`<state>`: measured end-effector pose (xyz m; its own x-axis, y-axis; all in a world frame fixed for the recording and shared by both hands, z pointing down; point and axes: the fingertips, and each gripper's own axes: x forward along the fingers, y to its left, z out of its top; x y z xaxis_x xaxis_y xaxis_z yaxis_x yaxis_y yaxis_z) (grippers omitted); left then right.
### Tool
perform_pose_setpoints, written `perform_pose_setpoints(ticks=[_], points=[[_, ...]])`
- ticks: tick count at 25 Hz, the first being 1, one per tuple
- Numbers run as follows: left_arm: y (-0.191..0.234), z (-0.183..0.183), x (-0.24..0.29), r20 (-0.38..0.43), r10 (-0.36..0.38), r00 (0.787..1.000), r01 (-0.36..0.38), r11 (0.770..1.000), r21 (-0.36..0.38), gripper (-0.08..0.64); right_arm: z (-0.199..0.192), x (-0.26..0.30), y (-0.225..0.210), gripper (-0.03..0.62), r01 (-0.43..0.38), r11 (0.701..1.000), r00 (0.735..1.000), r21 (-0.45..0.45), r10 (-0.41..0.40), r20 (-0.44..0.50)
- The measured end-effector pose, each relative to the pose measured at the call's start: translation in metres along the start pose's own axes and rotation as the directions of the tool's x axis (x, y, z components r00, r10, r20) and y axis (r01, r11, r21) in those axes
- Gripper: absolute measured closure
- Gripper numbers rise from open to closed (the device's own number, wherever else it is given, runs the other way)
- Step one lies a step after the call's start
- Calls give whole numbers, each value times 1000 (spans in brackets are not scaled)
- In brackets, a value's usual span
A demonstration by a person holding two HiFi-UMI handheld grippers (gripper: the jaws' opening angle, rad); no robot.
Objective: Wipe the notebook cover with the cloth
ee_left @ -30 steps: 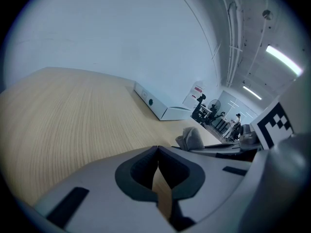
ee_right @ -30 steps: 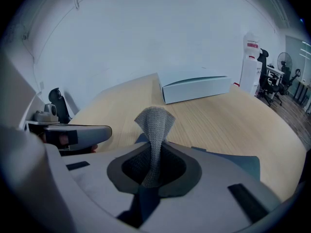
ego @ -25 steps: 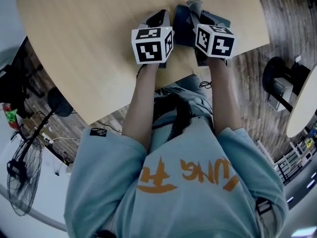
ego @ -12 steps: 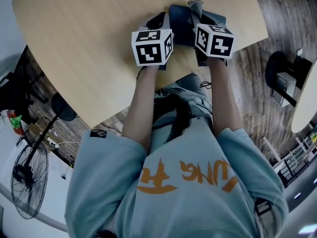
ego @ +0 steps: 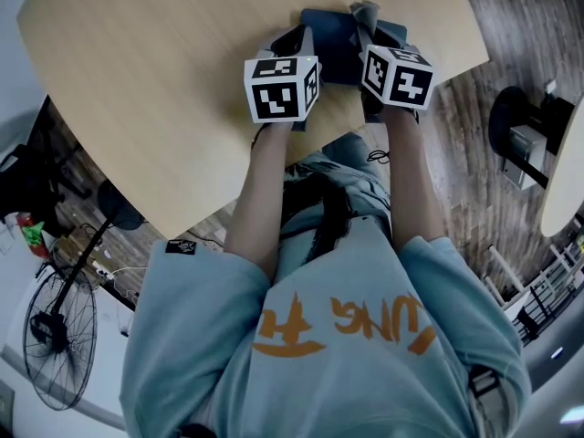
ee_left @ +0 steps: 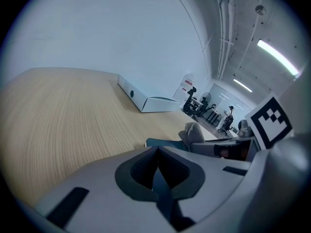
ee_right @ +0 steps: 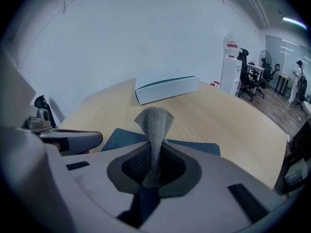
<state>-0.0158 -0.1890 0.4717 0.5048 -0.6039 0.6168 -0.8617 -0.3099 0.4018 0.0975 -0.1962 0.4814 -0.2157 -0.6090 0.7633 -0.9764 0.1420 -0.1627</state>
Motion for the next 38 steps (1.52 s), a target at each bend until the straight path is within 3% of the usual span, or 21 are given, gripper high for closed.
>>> perform_pose_setpoints(ticks=[15, 29, 38], points=[[-16, -3, 2, -12, -26, 1000, 26, 999, 23, 542, -7, -10, -25, 563, 24, 998, 999, 51, -26, 29], [-38, -3, 18, -33, -40, 999, 42, 998, 57, 543, -9, -25, -81, 563, 109, 988, 993, 108, -112, 26], [-30, -4, 11, -32, -38, 999, 40, 998, 55, 543, -12, -32, -89, 563, 159, 978, 986, 137, -165, 32]])
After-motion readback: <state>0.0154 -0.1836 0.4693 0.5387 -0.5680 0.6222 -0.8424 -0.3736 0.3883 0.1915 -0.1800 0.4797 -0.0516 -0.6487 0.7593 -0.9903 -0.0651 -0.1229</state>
